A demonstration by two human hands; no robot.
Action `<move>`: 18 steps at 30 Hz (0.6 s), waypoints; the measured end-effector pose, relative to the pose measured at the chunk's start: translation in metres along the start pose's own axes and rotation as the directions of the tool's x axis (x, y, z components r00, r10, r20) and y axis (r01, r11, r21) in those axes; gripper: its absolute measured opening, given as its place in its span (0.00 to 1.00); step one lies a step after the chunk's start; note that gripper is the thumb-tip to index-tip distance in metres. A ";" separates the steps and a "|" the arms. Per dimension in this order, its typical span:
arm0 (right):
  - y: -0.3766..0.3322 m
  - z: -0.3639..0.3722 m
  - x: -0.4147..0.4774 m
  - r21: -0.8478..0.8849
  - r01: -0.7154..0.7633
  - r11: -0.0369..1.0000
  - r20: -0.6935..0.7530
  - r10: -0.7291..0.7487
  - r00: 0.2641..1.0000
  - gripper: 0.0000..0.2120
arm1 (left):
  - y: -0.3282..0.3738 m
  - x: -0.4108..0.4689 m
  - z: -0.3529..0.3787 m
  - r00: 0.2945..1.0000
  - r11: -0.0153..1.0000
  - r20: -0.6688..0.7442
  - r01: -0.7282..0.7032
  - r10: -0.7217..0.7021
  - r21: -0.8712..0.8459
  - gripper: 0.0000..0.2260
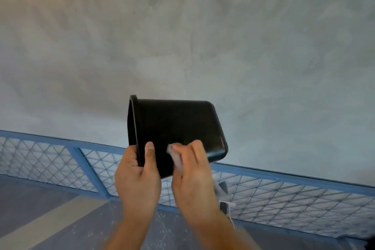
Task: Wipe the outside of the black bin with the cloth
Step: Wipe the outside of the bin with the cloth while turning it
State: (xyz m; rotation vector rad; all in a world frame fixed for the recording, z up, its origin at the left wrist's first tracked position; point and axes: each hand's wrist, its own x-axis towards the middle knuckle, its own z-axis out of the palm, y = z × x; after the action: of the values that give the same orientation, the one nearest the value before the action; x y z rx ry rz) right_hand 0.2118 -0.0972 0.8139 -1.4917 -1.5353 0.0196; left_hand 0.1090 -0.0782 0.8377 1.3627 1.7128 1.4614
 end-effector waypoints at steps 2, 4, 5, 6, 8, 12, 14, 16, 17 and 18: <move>-0.013 0.003 -0.011 -0.052 0.176 0.983 0.087 -0.171 0.981 0.18 | -0.002 0.000 0.000 1.000 1.000 -0.023 0.019 -0.020 -0.021 0.13; 0.018 -0.012 0.007 -0.067 -0.010 0.998 0.067 0.015 0.998 0.13 | -0.002 0.001 -0.007 0.999 0.998 -0.018 0.043 -0.044 -0.040 0.13; 0.037 -0.024 0.017 -0.063 -0.139 0.988 0.025 0.140 0.990 0.11 | -0.002 -0.001 -0.010 0.999 0.999 -0.011 0.040 -0.041 -0.034 0.12; 0.050 -0.033 0.023 -0.027 -0.238 0.971 -0.047 0.236 0.971 0.09 | -0.001 -0.004 -0.010 1.000 0.999 -0.006 0.027 -0.027 -0.021 0.11; 0.043 -0.030 0.025 0.040 -0.292 0.956 -0.107 0.294 0.950 0.07 | 0.000 -0.012 -0.007 1.000 1.000 -0.012 -0.014 0.015 0.020 0.11; -0.020 -0.003 0.006 0.128 -0.053 0.990 0.001 0.053 0.999 0.11 | -0.002 -0.017 -0.004 0.986 0.984 -0.066 -0.146 0.153 0.105 0.15; -0.002 -0.014 0.024 0.214 -0.245 0.946 0.015 0.248 0.969 0.08 | -0.002 -0.017 -0.013 0.984 0.986 -0.091 -0.148 0.155 0.083 0.12; 0.031 -0.029 0.043 0.255 -0.415 0.873 -0.084 0.448 0.890 0.08 | -0.003 -0.021 -0.015 0.978 0.979 -0.080 -0.186 0.193 0.088 0.09; 0.033 -0.032 0.048 0.249 -0.452 0.856 -0.114 0.490 0.864 0.07 | -0.004 -0.022 -0.012 0.976 0.974 -0.061 -0.204 0.211 0.097 0.08; 0.024 -0.029 0.048 0.217 -0.439 0.872 -0.097 0.467 0.879 0.07 | -0.005 -0.023 -0.009 0.976 0.971 -0.041 -0.211 0.216 0.109 0.07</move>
State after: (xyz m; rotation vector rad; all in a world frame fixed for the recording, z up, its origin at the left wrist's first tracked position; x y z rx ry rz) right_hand 0.2577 -0.0705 0.8433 -1.6291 -1.0055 0.3186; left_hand 0.1083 -0.1026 0.8306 1.6209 1.7404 1.5533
